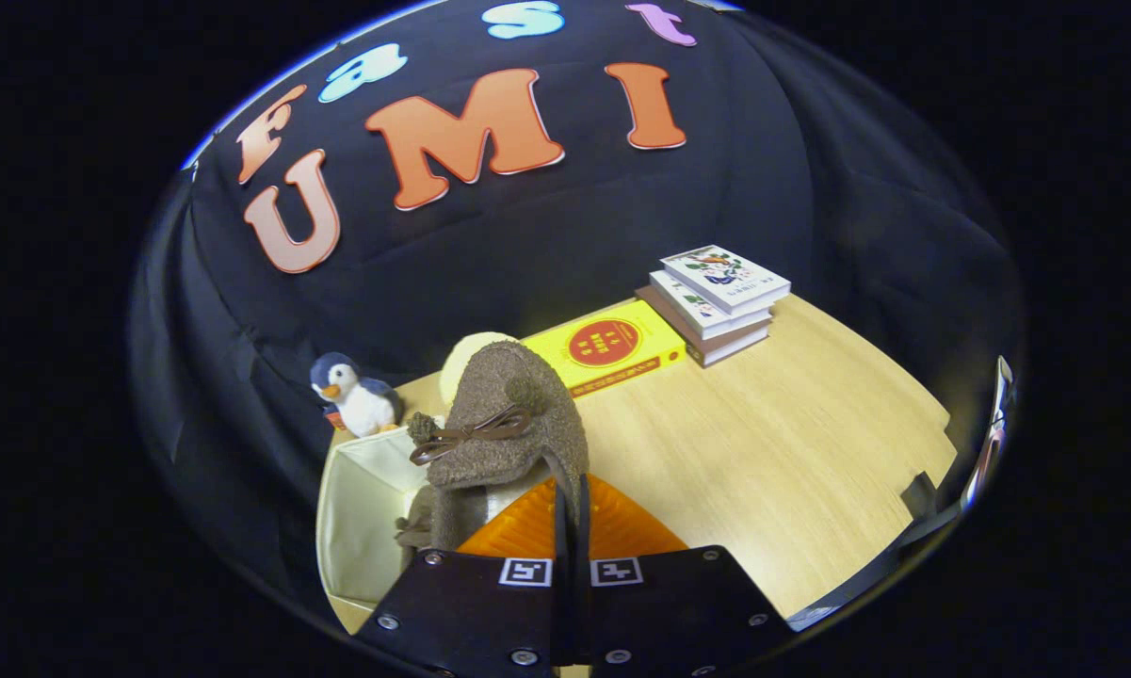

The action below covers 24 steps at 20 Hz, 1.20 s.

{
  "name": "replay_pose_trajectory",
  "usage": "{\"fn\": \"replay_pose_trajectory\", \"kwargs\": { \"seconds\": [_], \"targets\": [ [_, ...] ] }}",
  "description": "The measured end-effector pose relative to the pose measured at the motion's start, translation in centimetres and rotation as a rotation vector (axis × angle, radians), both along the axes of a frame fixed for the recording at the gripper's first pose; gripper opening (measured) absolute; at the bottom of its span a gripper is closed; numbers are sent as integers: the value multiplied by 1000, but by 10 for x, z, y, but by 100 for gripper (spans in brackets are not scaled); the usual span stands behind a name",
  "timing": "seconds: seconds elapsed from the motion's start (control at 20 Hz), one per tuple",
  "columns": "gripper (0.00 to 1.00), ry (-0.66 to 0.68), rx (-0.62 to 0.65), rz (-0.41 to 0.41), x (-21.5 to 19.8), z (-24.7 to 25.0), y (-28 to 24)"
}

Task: Open the storage box then place both shoes into the box .Put the left shoe in first, then the right shoe, with the right side of both shoes facing outward in a uniform manner.

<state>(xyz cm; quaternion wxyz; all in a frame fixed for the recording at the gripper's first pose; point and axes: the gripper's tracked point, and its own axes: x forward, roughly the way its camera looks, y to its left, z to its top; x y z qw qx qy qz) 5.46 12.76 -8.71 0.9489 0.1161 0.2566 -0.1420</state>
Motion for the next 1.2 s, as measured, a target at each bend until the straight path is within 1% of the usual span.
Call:
{"fn": "replay_pose_trajectory", "kwargs": {
  "seconds": [0.2,0.45,0.7,0.95,1.15,1.2],
  "targets": [
    [0,-20,23,52,13,8,46],
    [1,17,17,102,21,-12,84],
    [1,82,20,113,20,-50,98],
    [1,120,13,103,16,-77,101],
    [4,126,13,111,11,-80,106],
    [10,109,21,119,12,-74,107]
  ]
}}
